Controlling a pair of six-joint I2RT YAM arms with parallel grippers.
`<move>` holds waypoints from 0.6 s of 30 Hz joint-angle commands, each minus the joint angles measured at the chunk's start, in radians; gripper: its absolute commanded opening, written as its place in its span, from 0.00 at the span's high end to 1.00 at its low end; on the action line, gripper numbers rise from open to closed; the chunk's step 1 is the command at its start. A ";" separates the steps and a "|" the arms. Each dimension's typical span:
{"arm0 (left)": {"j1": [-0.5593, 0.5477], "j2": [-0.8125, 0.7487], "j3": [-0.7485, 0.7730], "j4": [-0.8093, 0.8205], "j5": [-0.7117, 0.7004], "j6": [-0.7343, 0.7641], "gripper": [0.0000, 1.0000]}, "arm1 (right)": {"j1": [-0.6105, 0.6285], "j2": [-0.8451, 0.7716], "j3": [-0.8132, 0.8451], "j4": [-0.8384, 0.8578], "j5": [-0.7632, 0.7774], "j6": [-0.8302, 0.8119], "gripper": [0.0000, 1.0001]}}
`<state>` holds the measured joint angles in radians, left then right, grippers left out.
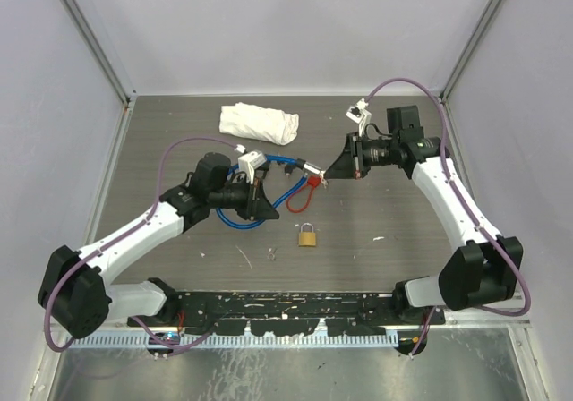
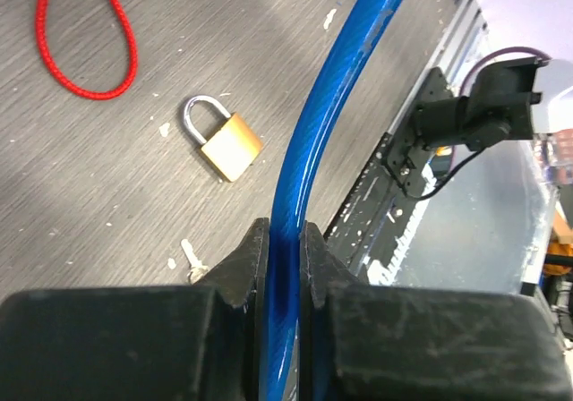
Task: Lock with the key
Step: Remove the key from the lock.
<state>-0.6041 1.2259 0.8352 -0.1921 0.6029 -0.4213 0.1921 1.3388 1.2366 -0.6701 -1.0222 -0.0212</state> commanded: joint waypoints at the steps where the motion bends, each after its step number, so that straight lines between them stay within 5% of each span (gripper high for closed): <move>1: 0.013 -0.039 0.033 -0.074 -0.126 0.049 1.00 | 0.037 -0.046 0.071 -0.074 -0.053 -0.030 0.99; 6: 0.036 -0.009 0.017 0.053 0.048 -0.084 1.00 | 0.310 -0.219 0.009 -0.028 0.509 -0.380 0.99; 10: 0.038 0.019 0.024 0.131 0.104 -0.151 1.00 | 0.339 -0.262 -0.013 0.010 0.617 -0.436 0.99; 12: 0.038 0.009 0.030 0.128 0.077 -0.144 1.00 | 0.310 -0.238 0.016 -0.004 0.542 -0.351 0.99; 15: 0.032 -0.027 0.042 0.067 -0.013 -0.072 1.00 | 0.141 -0.138 0.030 -0.009 0.102 -0.094 0.99; 18: 0.018 -0.053 0.051 -0.013 -0.119 -0.003 1.00 | 0.014 -0.058 -0.059 0.167 -0.201 0.224 0.99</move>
<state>-0.5941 1.2308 0.8310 -0.1684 0.6632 -0.4671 0.3374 1.1938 1.2388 -0.6315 -0.7391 -0.1799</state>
